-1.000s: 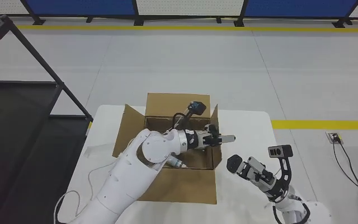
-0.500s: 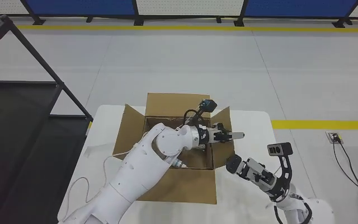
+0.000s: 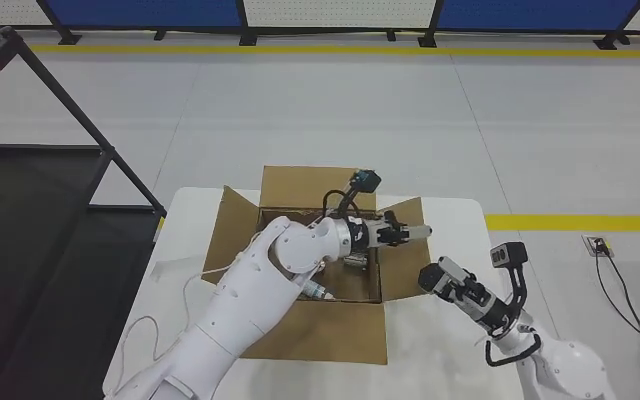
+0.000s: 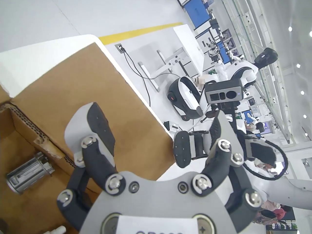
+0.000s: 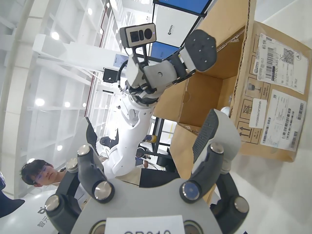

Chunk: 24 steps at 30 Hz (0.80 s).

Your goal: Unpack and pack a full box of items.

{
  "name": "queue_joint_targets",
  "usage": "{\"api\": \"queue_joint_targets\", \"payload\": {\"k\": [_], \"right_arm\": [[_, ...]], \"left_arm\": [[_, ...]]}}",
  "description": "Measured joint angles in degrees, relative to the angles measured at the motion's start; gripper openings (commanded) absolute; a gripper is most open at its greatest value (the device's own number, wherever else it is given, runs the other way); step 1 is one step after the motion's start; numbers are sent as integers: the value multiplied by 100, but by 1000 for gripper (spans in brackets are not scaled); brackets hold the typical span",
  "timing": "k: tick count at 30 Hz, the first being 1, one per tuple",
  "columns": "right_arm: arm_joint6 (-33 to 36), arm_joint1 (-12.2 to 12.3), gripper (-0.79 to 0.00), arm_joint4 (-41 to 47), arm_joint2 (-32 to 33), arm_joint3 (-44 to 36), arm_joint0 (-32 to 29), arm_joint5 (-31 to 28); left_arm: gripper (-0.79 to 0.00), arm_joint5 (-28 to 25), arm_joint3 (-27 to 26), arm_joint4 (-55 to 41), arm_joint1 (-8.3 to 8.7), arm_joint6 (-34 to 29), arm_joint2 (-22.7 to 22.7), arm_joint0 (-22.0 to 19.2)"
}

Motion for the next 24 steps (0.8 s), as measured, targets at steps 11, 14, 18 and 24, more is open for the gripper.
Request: {"api": "queue_joint_targets", "payload": {"k": [11,14,18,24], "right_arm": [[-290,65,0,-602,-351,373,422,751],[-357,82,0,-707,-410,463,527,950],[-340,93,0,-695,-485,516,594,1228],[-338,92,0,-692,-482,514,592,1214]], "left_arm": [[0,600,-3353,1262,784,318,-2130,2424],[0,675,-4209,1394,915,288,-2738,3113],[0,804,-5092,1600,1021,491,-3361,3948],[0,827,-5372,1731,1046,538,-3507,4266]]}}
